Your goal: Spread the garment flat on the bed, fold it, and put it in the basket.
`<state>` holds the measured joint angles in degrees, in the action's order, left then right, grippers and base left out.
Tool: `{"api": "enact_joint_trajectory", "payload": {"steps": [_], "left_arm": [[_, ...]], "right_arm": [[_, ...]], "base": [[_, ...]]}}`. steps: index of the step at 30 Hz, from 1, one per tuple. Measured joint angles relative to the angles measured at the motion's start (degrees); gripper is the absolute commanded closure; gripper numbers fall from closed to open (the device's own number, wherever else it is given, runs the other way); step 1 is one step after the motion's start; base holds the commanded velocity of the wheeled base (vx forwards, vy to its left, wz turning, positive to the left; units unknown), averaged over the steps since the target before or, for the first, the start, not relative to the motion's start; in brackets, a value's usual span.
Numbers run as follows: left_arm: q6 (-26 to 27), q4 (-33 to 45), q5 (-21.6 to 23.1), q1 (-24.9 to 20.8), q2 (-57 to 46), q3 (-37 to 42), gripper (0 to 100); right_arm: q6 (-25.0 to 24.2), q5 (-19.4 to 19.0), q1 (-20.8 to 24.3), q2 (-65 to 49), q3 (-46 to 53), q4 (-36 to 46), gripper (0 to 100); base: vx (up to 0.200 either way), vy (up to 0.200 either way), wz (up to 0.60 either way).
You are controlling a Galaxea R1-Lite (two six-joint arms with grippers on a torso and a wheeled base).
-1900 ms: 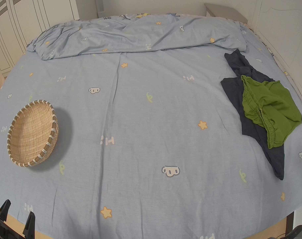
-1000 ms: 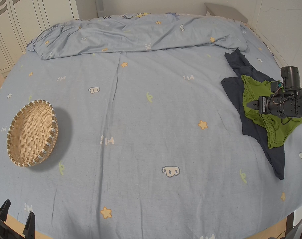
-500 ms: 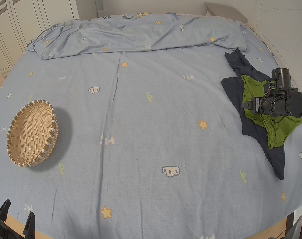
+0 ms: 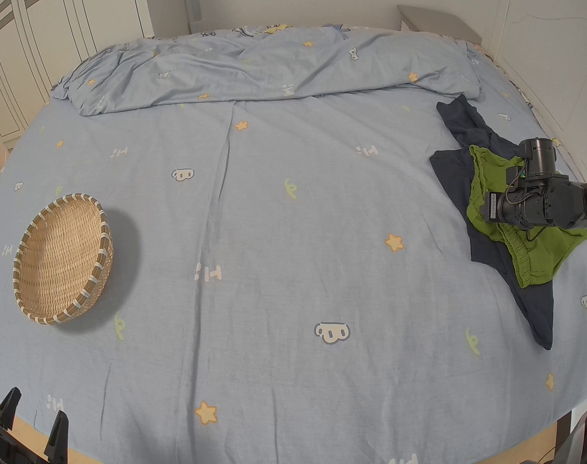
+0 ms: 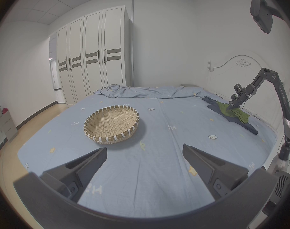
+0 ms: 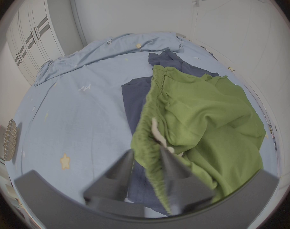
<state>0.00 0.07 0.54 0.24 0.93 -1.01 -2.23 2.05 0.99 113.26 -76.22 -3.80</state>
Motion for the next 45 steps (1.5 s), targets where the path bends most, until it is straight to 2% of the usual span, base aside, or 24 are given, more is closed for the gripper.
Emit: {"api": "enact_joint_trajectory", "payload": {"steps": [7,16,21,24,29,37,42,45], "left_arm": [[0.0,-0.05,0.0,0.0,0.0,0.0,0],[0.0,-0.02,0.0,0.0,0.0,0.0,0],[0.0,-0.02,0.0,0.0,0.0,0.0,0],[0.0,-0.05,-0.02,0.0,0.0,0.0,0],[0.0,-0.05,0.0,0.0,0.0,0.0,0],[0.0,-0.05,0.0,0.0,0.0,0.0,0],[0.0,-0.07,0.0,0.0,0.0,0.0,0],[0.0,-0.05,0.0,0.0,0.0,0.0,0]], "right_arm": [[-0.11,-0.13,-0.44,1.05,-0.94,0.68,100],[-3.82,-0.79,0.38,-1.63,-4.43,4.21,100],[-4.99,-2.76,1.84,-5.91,-7.72,16.77,100],[-7.81,-4.07,3.67,-8.45,-11.63,25.94,100],[-14.35,-5.02,10.84,-12.0,-17.91,32.49,100],[-19.25,-4.78,25.58,-15.38,-20.78,35.74,100],[-22.65,-2.02,36.47,-15.3,-21.75,35.5,100],[-24.31,0.95,42.51,-13.79,-23.37,34.51,100]], "base": [[0.0,0.0,0.0],[0.0,0.0,0.0],[0.0,0.0,0.0],[0.0,0.0,0.0],[0.0,0.0,0.0],[0.0,0.0,0.0],[0.0,0.0,0.0],[0.0,0.0,0.0]]}}
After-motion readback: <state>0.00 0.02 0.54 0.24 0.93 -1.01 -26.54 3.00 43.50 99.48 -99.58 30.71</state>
